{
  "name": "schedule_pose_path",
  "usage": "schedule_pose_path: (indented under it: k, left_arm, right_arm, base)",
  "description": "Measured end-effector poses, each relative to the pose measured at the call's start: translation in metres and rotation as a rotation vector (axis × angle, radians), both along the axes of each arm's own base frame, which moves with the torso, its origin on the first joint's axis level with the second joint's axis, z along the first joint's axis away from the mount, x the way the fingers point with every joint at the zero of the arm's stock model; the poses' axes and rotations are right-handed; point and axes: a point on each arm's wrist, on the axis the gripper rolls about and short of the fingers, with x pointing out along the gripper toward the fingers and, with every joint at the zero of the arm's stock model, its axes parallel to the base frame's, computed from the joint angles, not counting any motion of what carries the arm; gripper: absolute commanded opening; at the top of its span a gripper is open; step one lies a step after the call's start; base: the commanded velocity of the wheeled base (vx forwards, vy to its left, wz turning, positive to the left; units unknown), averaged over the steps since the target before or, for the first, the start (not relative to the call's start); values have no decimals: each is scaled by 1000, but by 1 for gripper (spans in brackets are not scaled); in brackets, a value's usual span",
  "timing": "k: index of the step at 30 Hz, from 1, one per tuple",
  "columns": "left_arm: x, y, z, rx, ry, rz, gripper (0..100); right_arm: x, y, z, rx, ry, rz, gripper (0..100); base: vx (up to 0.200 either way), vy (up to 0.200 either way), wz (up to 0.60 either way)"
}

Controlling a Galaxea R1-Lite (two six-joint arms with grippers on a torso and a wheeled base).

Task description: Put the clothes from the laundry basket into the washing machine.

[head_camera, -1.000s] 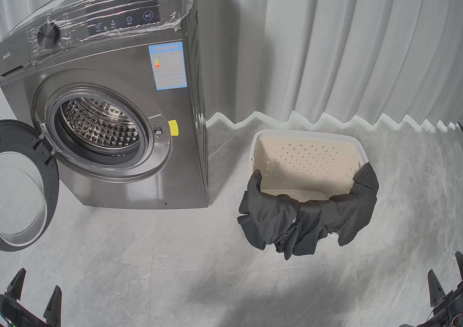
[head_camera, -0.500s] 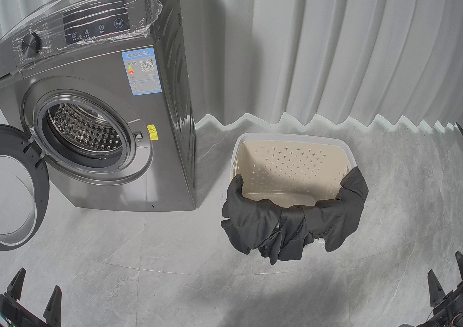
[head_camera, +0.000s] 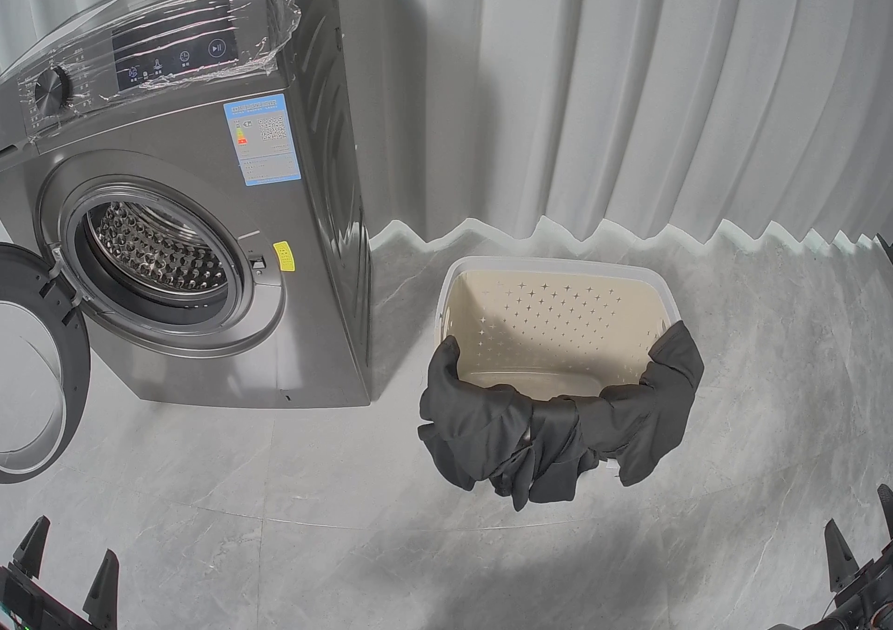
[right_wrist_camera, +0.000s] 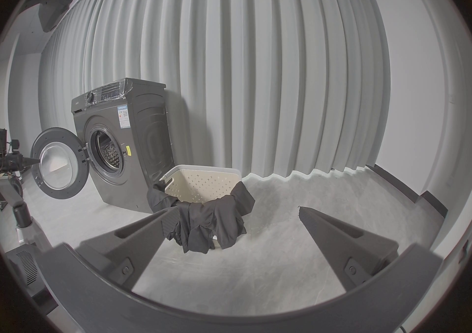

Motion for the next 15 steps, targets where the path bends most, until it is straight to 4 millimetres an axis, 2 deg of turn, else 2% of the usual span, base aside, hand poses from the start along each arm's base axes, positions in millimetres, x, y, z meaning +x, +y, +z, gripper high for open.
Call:
schedule_pose_path:
  k: [7, 15]
  left_arm:
    - [0, 0, 0, 0, 0, -1, 100]
    - [0, 0, 0, 0, -1, 0, 100]
  right_arm:
    - [0, 0, 0, 0, 0, 0, 100]
    - [0, 0, 0, 0, 0, -1, 100]
  base:
    - [0, -200, 0]
    - [0, 0, 0]
